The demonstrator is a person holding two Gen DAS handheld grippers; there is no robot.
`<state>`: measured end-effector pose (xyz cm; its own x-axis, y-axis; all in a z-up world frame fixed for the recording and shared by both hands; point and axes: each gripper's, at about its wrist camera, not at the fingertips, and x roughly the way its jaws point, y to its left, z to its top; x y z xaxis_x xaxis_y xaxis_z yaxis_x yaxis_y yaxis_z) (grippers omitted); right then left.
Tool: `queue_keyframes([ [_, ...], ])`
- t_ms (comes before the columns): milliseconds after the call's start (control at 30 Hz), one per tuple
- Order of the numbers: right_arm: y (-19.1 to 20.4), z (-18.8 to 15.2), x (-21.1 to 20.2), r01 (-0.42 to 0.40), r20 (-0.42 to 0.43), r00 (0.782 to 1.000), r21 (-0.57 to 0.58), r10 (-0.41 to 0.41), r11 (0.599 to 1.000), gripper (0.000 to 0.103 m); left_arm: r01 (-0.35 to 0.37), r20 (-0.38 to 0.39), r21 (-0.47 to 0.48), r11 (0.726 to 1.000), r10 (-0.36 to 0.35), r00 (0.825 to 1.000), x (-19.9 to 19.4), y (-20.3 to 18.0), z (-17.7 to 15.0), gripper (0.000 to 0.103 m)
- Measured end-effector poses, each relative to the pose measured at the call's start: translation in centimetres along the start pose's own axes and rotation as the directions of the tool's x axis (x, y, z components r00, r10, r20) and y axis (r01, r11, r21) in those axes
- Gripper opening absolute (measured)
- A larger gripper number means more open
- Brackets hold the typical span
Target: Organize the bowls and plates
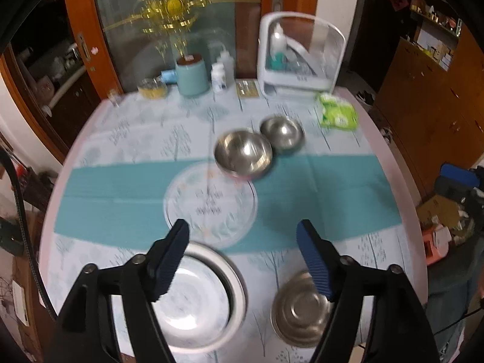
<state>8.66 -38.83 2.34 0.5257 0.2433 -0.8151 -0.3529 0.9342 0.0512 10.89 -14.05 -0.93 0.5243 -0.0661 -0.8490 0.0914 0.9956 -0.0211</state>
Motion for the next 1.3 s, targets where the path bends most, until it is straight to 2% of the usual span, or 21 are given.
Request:
queue_keyframes([
  [167, -1.1, 4.7, 0.0, 0.029, 0.049, 0.998, -0.004, -0.029, 1.000, 0.052, -0.066, 0.070, 0.028, 0.997, 0.064, 0.996, -0.2, 1.0, 4.5, 0.082],
  [267, -1.5, 7.0, 1.9, 0.020, 0.047, 0.999, 0.012, -0.020, 1.000, 0.052, -0.088, 0.093, 0.031, 0.996, 0.085, 0.992, 1.2, 1.8, 7.1, 0.082],
  [467, -2.3, 10.3, 8.0, -0.008, 0.012, 1.000, 0.105, 0.007, 0.994, 0.052, -0.045, 0.069, -0.004, 0.999, 0.046, 0.997, 7.6, 3.4, 10.9, 0.082],
  [667, -2.5, 11.3, 16.8, -0.104, -0.106, 0.986, 0.231, 0.131, 0.967, 0.052, -0.035, -0.005, -0.007, 0.999, 0.035, 0.999, 15.7, 4.1, 12.0, 0.082],
  [800, -1.8, 11.0, 21.9, -0.126, -0.175, 0.968, 0.287, 0.182, 0.950, 0.052, -0.011, -0.084, -0.009, 1.000, 0.011, 0.996, 20.6, 5.2, 12.4, 0.082],
  [1033, -0.8, 9.9, 29.5, -0.120, -0.291, 0.928, 0.358, 0.233, 0.926, 0.052, 0.027, -0.202, -0.025, 0.999, -0.032, 0.979, 27.2, 6.4, 11.6, 0.082],
  [1133, -0.7, 9.5, 31.5, -0.120, -0.321, 0.913, 0.382, 0.253, 0.917, 0.044, 0.049, -0.246, -0.034, 0.998, -0.056, 0.968, 29.1, 6.4, 11.0, 0.076],
  [1233, -0.6, 9.0, 33.4, -0.113, -0.359, 0.893, 0.404, 0.271, 0.908, 0.037, 0.078, -0.292, -0.051, 0.996, -0.090, 0.952, 30.5, 6.6, 10.4, 0.063],
  [1300, -0.5, 8.7, 34.3, -0.112, -0.379, 0.882, 0.411, 0.281, 0.905, 0.028, 0.104, -0.319, -0.067, 0.992, -0.120, 0.940, 31.3, 6.7, 10.1, 0.044],
])
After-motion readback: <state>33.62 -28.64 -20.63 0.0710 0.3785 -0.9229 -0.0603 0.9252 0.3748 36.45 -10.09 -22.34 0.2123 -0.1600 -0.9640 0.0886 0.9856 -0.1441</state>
